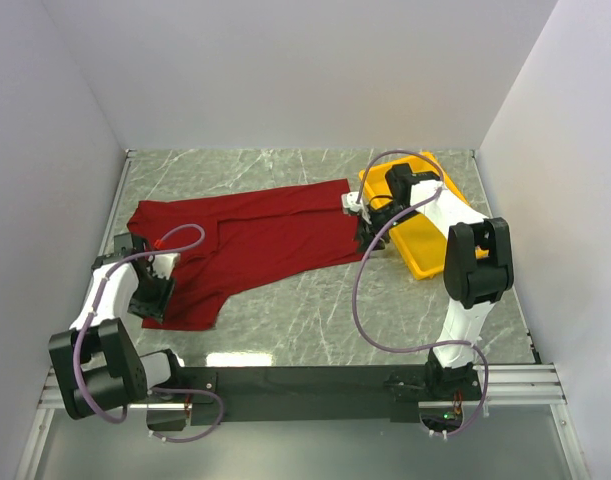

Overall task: Fold and stack the t-shirts
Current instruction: Fold the tshirt

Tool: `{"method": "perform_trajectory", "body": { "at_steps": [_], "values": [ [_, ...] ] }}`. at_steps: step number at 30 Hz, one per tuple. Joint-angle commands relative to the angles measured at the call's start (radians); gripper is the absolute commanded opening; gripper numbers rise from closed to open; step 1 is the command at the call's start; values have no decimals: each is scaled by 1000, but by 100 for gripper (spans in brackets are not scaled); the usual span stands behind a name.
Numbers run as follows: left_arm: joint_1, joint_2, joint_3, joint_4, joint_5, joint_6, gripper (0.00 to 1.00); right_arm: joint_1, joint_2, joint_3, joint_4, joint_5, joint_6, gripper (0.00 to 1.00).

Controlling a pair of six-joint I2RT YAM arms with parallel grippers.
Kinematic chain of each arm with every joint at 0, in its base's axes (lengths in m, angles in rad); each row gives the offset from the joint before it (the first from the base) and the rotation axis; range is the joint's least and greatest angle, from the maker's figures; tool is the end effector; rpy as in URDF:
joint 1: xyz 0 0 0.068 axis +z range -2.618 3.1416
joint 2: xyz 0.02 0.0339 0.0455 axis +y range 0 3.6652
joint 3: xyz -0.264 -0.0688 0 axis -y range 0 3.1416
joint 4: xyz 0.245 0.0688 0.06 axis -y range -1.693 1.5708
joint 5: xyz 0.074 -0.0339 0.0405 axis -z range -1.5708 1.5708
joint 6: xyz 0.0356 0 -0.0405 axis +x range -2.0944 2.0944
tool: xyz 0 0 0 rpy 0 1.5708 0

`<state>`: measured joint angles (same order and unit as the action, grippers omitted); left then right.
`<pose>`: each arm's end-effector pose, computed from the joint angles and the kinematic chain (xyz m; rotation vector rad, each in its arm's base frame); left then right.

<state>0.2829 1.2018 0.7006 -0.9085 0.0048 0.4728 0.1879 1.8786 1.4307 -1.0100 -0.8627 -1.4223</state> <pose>0.1787 0.0518 0.1865 0.2840 2.9755 0.0823 0.3464 0.0934 0.2165 -1.7938 1.6369 0.8318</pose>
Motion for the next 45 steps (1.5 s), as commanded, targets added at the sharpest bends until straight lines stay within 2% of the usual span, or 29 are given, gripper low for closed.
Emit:
{"method": "perform_trajectory", "body": {
  "at_steps": [1, 11, 12, 17, 19, 21, 22, 23, 25, 32, 40, 45],
  "values": [
    [7, 8, -12, 59, 37, 1, 51, -15, -32, -9, 2, -10, 3, 47],
    [29, 61, -15, 76, -2, -16, 52, -28, -22, 14, -1, -18, 8, 47],
    [30, 62, -15, 77, -38, -19, 52, -28, -22, 13, 1, -16, 8, 47],
    [36, 100, -7, 91, -12, -34, 49, -31, -19, 13, 1, -21, 5, 47],
    [36, 117, -3, 97, 24, -45, 44, -33, -21, 16, -1, -21, 5, 47],
    [35, 131, 3, 100, 35, -51, 34, -34, -21, 17, -1, -19, 5, 47],
    [35, 136, 7, 100, 41, -49, 27, -38, -21, 17, -1, -18, 6, 47],
    [36, 130, 11, 102, 46, -51, 13, -41, -21, 17, -4, -19, 6, 47],
    [35, 110, 20, 97, 43, -57, 1, -39, -21, 14, -4, -16, 5, 47],
    [41, 2, 126, 54, 0, -108, 1, -41, -27, 4, -7, -2, -1, 47],
    [45, -83, 108, 39, 3, -141, 1, -41, -19, 5, 2, 33, 14, 47],
    [47, -105, 102, 40, 11, -169, 1, -38, 19, 33, -116, 68, -128, 49]
  ]
}}
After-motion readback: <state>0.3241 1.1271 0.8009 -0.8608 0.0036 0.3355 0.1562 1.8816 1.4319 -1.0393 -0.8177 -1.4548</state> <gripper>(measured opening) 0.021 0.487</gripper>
